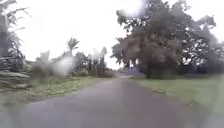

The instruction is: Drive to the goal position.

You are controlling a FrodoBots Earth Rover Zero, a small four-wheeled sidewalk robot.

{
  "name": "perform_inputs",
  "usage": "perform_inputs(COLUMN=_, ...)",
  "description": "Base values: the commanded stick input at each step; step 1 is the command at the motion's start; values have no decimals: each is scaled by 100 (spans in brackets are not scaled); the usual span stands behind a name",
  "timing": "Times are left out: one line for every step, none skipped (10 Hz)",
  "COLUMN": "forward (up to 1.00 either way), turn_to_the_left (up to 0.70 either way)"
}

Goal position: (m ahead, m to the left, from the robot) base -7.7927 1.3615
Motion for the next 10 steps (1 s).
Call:
perform_inputs(forward=85, turn_to_the_left=0)
perform_inputs(forward=85, turn_to_the_left=0)
perform_inputs(forward=85, turn_to_the_left=0)
perform_inputs(forward=85, turn_to_the_left=0)
perform_inputs(forward=85, turn_to_the_left=0)
perform_inputs(forward=85, turn_to_the_left=0)
perform_inputs(forward=85, turn_to_the_left=0)
perform_inputs(forward=85, turn_to_the_left=0)
perform_inputs(forward=85, turn_to_the_left=0)
perform_inputs(forward=85, turn_to_the_left=0)
